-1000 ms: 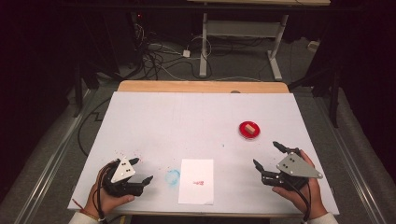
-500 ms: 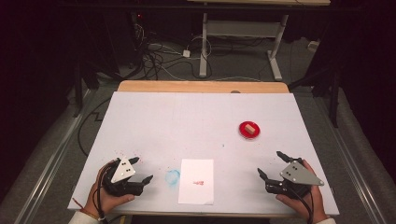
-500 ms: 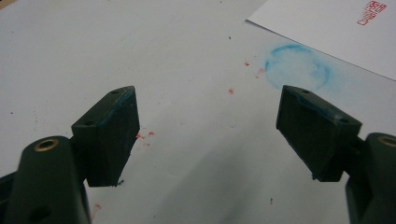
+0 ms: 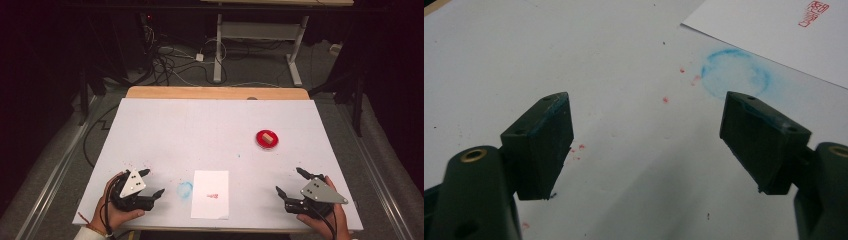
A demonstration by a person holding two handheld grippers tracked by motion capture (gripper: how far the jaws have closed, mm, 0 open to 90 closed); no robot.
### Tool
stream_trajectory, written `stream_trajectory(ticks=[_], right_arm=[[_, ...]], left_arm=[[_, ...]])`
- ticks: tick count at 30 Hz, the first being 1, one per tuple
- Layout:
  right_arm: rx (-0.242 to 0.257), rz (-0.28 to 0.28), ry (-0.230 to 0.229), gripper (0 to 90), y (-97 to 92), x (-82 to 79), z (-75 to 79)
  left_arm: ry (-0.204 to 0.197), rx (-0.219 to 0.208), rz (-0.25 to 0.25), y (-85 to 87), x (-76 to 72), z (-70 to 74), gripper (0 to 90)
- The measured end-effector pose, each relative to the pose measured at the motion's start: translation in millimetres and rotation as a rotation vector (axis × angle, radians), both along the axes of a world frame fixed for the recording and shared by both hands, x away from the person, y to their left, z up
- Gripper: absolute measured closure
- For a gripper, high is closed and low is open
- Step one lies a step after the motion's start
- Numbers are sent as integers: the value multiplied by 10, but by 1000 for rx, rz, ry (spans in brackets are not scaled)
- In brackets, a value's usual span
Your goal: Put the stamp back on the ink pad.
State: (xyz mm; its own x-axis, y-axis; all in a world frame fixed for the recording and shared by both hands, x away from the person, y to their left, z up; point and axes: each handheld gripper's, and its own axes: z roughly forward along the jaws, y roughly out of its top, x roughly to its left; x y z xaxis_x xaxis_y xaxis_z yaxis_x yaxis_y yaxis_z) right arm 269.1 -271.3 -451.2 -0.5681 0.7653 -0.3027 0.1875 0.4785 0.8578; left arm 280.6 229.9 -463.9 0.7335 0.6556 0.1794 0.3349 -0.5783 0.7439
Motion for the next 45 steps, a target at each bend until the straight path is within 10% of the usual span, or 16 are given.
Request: stream_trajectory(ticks=[45], right_arm=[[-10,27,-35,161,56,-49,40]], left_arm=[[5,6,1,-18,13,4,209]])
